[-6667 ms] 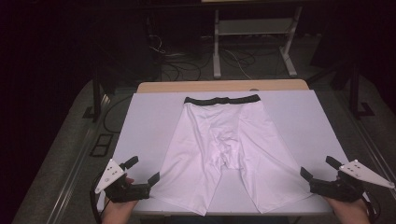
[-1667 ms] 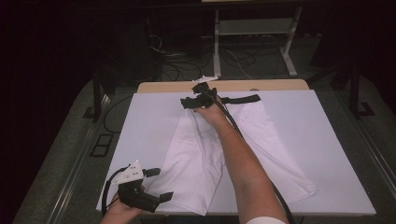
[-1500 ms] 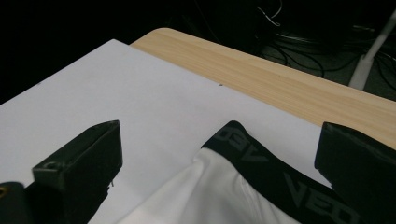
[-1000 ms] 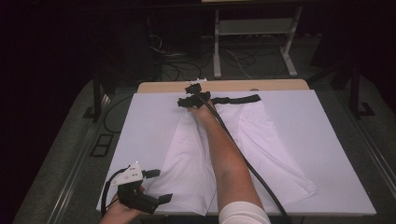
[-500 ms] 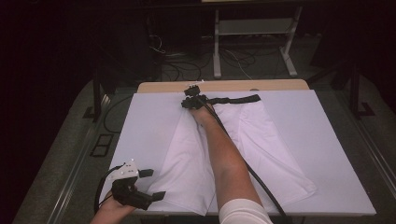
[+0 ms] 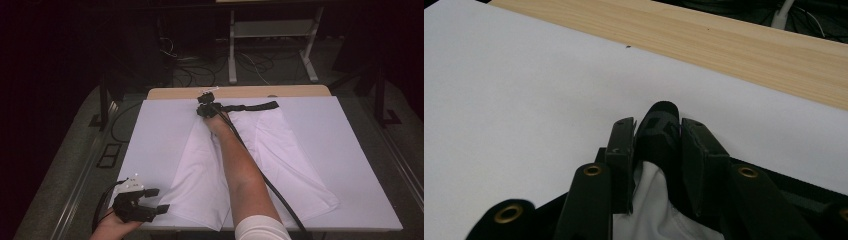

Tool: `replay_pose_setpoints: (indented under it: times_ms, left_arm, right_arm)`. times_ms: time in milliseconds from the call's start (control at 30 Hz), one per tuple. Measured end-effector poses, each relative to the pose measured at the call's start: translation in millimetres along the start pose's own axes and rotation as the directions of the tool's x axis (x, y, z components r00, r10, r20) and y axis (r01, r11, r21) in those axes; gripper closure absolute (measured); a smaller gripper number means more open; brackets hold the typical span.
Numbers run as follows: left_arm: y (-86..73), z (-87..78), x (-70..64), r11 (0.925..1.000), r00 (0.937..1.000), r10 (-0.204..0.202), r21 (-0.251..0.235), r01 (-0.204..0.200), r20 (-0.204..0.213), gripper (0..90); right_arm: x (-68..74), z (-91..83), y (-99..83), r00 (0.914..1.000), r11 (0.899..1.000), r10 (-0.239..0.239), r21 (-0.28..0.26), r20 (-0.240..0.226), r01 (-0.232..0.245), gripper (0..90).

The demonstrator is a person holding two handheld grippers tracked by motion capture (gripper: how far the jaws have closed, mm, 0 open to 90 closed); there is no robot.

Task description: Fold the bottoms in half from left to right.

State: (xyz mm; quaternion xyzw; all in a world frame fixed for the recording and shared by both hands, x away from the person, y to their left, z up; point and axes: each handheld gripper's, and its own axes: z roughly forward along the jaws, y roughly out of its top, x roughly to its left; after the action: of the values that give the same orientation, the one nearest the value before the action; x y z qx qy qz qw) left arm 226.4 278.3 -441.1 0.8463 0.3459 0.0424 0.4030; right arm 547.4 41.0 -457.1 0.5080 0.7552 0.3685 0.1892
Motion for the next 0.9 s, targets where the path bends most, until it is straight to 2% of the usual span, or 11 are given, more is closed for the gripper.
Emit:
replay_pose_setpoints:
  times_ms: [67,167,233,367,433,500,533,667,800,833,900]
  left_arm:
    - [-0.5,3.2,0.8,1.0,1.0,-0.001,0.005,0.001,0.006,41.7]
    - [-3.1,5.0,0.9,0.9999,0.9999,0.008,0.015,-0.008,0.013,44.2]
    - [-4.1,4.2,0.9,0.9996,0.9998,0.018,0.02,-0.018,0.008,54.8]
    - [-3.1,5.6,-1.1,0.9988,0.9991,0.033,0.036,-0.033,0.027,63.2]
    - [-1.5,6.9,-1.7,0.9981,0.9989,0.028,0.055,-0.03,0.038,78.0]
    - [-1.5,6.9,-1.7,0.9981,0.9989,0.028,0.055,-0.03,0.038,81.0]
    - [-1.5,7.0,-1.4,0.9979,0.9983,0.025,0.058,-0.028,0.052,86.0]
    - [-1.5,7.1,-1.6,0.998,0.9981,0.034,0.052,-0.037,0.052,87.3]
    - [-1.3,6.1,-2.5,0.9981,0.9976,0.041,0.043,-0.043,0.056,87.5]
    - [0.1,1.9,-3.5,0.9988,0.9965,0.048,-0.001,-0.048,0.068,87.5]
    - [1.3,-0.8,-3.8,0.9985,0.9953,0.045,-0.034,-0.043,0.086,87.6]
  right_arm:
    - [-0.1,0.0,-1.3,0.9999,1.0,0.016,-0.009,-0.001,-0.016,65.7]
    - [-0.3,-0.2,-1.4,0.9998,1.0,0.02,-0.009,-0.002,-0.02,65.7]
    - [0.1,-0.8,-1.6,0.9997,1.0,0.023,-0.007,-0.001,-0.023,65.8]
    - [0.7,-0.7,-1.6,0.9997,1.0,0.024,-0.008,0.002,-0.024,66.2]
    - [0.6,-0.9,-1.5,0.9998,1.0,0.018,-0.008,0.004,-0.018,68.3]
    - [0.6,-1.1,-1.5,0.9999,1.0,0.015,-0.007,0.006,-0.015,68.3]
    - [1.0,-1.3,-1.4,0.9999,1.0,0.002,-0.006,0.016,-0.002,75.1]
    - [2.4,-2.4,-1.0,0.9999,1.0,-0.008,0.0,0.008,0.008,82.4]
    - [2.3,-2.6,-0.7,0.9999,1.0,-0.009,0.0,0.007,0.009,83.1]
    - [2.0,-4.5,0.9,0.9999,1.0,-0.013,0.002,-0.006,0.013,84.0]
    - [0.8,-6.5,2.2,0.9998,1.0,-0.017,0.0,-0.011,0.017,84.1]
